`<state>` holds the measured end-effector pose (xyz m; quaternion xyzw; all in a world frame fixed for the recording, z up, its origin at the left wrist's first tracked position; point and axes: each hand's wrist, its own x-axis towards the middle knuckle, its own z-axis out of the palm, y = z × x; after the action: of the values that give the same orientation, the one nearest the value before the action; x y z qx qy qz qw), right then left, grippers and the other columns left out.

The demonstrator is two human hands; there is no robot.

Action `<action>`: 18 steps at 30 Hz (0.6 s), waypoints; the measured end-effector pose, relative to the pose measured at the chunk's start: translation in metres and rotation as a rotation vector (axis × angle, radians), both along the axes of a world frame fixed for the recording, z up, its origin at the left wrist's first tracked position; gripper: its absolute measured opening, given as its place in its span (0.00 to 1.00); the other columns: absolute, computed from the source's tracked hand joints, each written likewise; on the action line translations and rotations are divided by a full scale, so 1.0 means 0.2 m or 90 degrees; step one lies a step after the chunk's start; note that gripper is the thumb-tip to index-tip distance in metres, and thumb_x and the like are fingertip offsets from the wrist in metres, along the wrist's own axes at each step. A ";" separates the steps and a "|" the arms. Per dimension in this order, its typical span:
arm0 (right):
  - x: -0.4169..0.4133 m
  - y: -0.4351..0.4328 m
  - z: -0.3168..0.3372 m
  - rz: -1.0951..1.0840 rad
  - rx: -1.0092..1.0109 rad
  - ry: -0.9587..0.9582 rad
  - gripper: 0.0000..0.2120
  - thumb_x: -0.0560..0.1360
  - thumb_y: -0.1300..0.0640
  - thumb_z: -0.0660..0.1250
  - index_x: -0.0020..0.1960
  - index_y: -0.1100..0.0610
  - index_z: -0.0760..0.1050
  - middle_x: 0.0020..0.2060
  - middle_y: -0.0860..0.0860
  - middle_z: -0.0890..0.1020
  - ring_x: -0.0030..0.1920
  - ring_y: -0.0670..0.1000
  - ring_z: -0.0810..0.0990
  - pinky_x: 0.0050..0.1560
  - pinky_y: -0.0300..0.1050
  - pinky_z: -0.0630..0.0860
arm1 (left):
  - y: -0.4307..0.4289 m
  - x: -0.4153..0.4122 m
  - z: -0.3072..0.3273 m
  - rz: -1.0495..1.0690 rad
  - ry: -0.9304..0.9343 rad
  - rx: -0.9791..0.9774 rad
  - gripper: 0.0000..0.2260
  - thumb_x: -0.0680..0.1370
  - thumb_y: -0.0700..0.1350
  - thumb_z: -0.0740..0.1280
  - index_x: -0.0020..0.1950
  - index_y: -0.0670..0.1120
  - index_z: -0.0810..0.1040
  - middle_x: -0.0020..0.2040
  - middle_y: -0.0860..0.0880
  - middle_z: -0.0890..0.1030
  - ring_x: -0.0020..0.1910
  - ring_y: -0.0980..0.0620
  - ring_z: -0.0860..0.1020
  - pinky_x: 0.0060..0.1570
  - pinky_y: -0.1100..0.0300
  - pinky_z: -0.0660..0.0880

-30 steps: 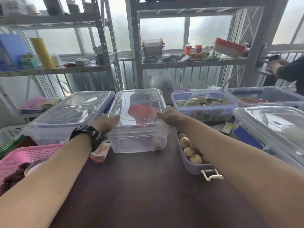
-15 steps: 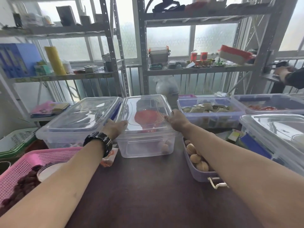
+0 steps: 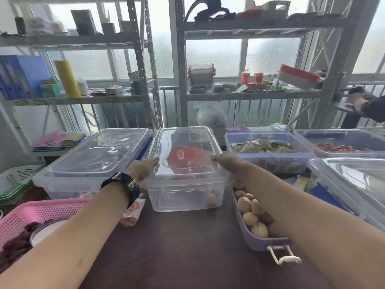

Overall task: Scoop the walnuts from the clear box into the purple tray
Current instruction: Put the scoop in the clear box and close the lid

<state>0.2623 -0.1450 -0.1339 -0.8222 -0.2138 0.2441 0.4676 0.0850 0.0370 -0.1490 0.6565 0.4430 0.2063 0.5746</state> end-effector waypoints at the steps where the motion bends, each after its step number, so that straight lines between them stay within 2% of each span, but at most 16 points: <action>1: 0.01 -0.01 0.01 -0.003 -0.014 -0.010 0.25 0.77 0.49 0.65 0.68 0.64 0.69 0.64 0.60 0.75 0.64 0.59 0.73 0.61 0.49 0.69 | 0.00 0.00 0.00 -0.005 0.006 0.008 0.29 0.78 0.52 0.69 0.71 0.33 0.69 0.71 0.37 0.72 0.70 0.39 0.71 0.70 0.45 0.68; 4: 0.05 -0.03 0.03 -0.024 -0.021 -0.051 0.28 0.73 0.50 0.72 0.64 0.66 0.70 0.58 0.60 0.77 0.58 0.59 0.76 0.53 0.48 0.72 | -0.02 0.02 0.01 0.005 0.046 0.051 0.36 0.76 0.57 0.70 0.73 0.34 0.66 0.71 0.36 0.71 0.69 0.38 0.71 0.69 0.45 0.69; 7: 0.06 -0.03 0.05 -0.038 -0.022 -0.136 0.16 0.70 0.55 0.75 0.48 0.62 0.71 0.44 0.57 0.76 0.46 0.55 0.75 0.45 0.47 0.71 | -0.04 0.02 0.02 0.010 0.094 0.120 0.36 0.77 0.57 0.69 0.74 0.33 0.64 0.70 0.36 0.71 0.68 0.38 0.72 0.67 0.46 0.70; 9: 0.04 -0.03 0.06 -0.043 -0.038 -0.192 0.15 0.70 0.59 0.74 0.39 0.61 0.67 0.39 0.55 0.74 0.40 0.53 0.74 0.42 0.46 0.70 | -0.06 0.03 0.02 0.011 0.111 0.174 0.34 0.77 0.56 0.69 0.72 0.33 0.66 0.70 0.36 0.72 0.67 0.37 0.73 0.67 0.45 0.71; 11: 0.03 -0.04 0.07 -0.042 -0.064 -0.230 0.15 0.71 0.60 0.72 0.34 0.59 0.66 0.36 0.54 0.73 0.38 0.53 0.74 0.41 0.46 0.71 | -0.08 0.03 0.03 0.032 0.146 0.254 0.31 0.77 0.55 0.69 0.70 0.35 0.68 0.68 0.37 0.74 0.66 0.37 0.73 0.66 0.45 0.71; 13: 0.03 -0.05 0.06 -0.026 -0.076 -0.228 0.13 0.72 0.59 0.71 0.36 0.59 0.67 0.37 0.54 0.74 0.42 0.55 0.75 0.42 0.47 0.72 | -0.09 0.04 0.04 0.039 0.194 0.294 0.30 0.77 0.55 0.68 0.70 0.36 0.68 0.69 0.38 0.73 0.67 0.38 0.73 0.66 0.45 0.70; 15: 0.03 -0.06 0.06 -0.016 -0.090 -0.212 0.12 0.73 0.56 0.71 0.43 0.62 0.71 0.40 0.56 0.75 0.46 0.56 0.76 0.44 0.47 0.73 | -0.09 0.03 0.04 0.017 0.203 0.279 0.30 0.77 0.57 0.67 0.69 0.36 0.69 0.67 0.37 0.74 0.65 0.37 0.73 0.65 0.44 0.71; 17: 0.03 -0.06 0.06 -0.011 -0.087 -0.176 0.14 0.73 0.56 0.72 0.51 0.63 0.72 0.40 0.55 0.74 0.46 0.56 0.75 0.42 0.45 0.71 | -0.09 0.02 0.04 0.001 0.179 0.256 0.31 0.77 0.58 0.66 0.69 0.35 0.70 0.67 0.35 0.74 0.65 0.36 0.73 0.65 0.43 0.71; 18: 0.03 -0.06 0.07 -0.011 -0.080 -0.162 0.14 0.73 0.56 0.72 0.51 0.62 0.72 0.40 0.55 0.74 0.43 0.54 0.75 0.40 0.43 0.71 | -0.09 0.02 0.03 -0.001 0.158 0.246 0.31 0.77 0.57 0.66 0.69 0.34 0.70 0.67 0.34 0.74 0.65 0.35 0.74 0.65 0.42 0.72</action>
<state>0.2693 -0.1561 -0.1205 -0.8758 -0.2490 0.1466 0.3865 0.0883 0.0191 -0.1431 0.7753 0.4619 0.2046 0.3791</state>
